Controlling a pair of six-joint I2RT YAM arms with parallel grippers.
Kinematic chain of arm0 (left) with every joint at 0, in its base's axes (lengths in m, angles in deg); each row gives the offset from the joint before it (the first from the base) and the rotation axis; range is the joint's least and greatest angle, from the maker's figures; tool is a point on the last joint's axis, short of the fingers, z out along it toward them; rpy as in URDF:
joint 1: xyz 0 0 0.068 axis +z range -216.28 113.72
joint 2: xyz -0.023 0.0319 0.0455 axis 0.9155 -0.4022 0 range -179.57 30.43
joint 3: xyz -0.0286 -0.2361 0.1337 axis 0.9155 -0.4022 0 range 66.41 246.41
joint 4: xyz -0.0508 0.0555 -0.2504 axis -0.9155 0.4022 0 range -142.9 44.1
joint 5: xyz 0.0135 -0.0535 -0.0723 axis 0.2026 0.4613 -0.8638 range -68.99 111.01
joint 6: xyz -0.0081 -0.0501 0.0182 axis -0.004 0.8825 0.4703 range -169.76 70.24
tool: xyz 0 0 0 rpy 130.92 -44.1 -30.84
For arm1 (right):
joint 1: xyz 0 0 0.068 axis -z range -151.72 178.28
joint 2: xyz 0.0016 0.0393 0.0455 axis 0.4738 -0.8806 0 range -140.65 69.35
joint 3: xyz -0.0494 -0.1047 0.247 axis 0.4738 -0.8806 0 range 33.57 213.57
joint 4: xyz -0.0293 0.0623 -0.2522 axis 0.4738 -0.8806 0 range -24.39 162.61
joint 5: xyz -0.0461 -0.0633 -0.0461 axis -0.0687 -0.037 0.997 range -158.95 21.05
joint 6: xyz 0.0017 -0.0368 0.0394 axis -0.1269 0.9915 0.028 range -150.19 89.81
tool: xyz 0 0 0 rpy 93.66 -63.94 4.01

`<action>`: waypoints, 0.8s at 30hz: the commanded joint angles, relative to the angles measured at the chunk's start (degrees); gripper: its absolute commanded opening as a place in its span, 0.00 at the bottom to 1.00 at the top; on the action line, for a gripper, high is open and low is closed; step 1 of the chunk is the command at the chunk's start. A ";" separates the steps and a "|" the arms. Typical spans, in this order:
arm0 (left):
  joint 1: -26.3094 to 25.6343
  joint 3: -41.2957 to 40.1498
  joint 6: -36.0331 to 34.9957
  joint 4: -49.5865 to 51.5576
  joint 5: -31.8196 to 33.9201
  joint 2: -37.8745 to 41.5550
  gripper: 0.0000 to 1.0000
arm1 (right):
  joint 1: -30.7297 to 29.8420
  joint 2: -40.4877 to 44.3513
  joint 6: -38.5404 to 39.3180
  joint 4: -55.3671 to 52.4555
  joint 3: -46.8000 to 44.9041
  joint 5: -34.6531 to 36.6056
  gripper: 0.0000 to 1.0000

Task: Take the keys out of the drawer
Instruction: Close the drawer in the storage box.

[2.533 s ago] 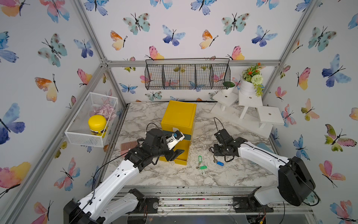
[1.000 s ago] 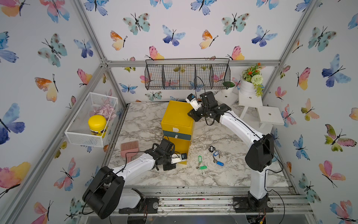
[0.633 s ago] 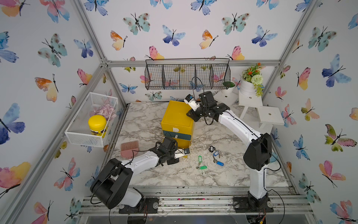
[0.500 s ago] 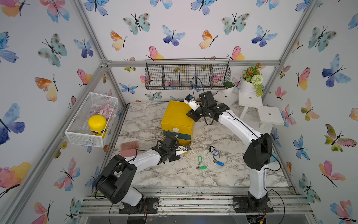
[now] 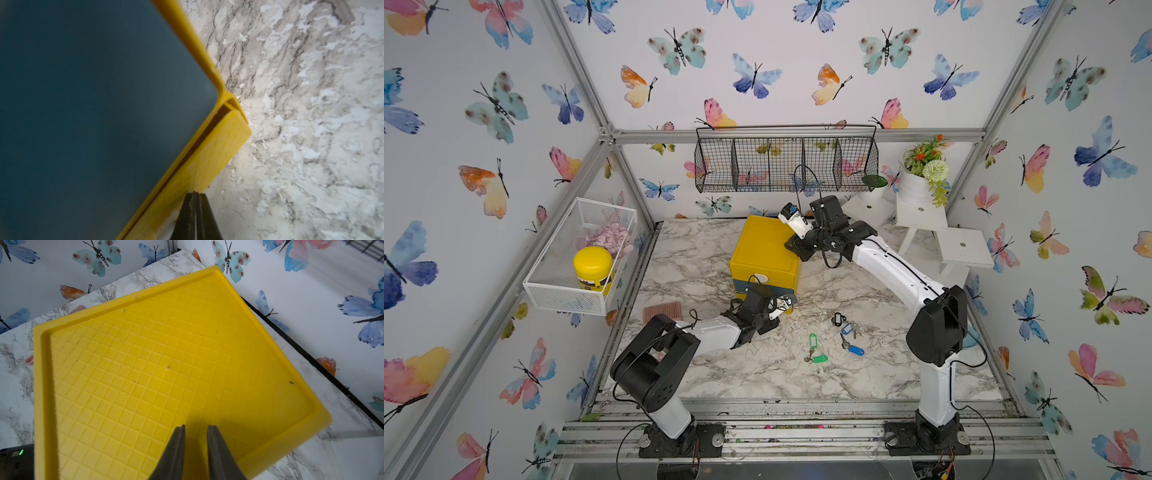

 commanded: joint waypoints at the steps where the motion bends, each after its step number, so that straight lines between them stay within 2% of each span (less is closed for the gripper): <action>1: 0.04 -1.66 4.67 -4.18 2.27 3.09 0.16 | 0.09 -2.25 -0.04 -10.79 -1.01 2.91 0.26; 7: -0.05 -5.10 9.07 -6.04 -0.29 11.03 0.28 | 0.07 -1.97 -3.24 -9.21 2.90 3.22 0.27; 13: -0.23 -11.15 9.82 -1.87 -10.87 26.14 0.29 | 0.09 3.73 -7.14 1.47 0.46 -0.85 0.29; 15: -0.07 -12.84 9.86 -0.68 -11.86 32.41 0.31 | 0.09 5.75 -8.25 3.76 0.75 1.92 0.31; 17: 0.60 -13.25 11.05 -1.42 -7.96 37.07 0.38 | 0.53 8.10 -9.56 6.68 0.51 7.20 0.33; 19: 4.02 -11.89 13.78 -1.91 -4.55 39.08 0.45 | 1.81 11.28 -10.78 10.36 -1.73 12.89 0.35; 24: 20.95 -0.34 26.60 8.62 -5.14 33.32 0.47 | 9.65 20.91 -13.15 18.59 -15.82 27.61 0.40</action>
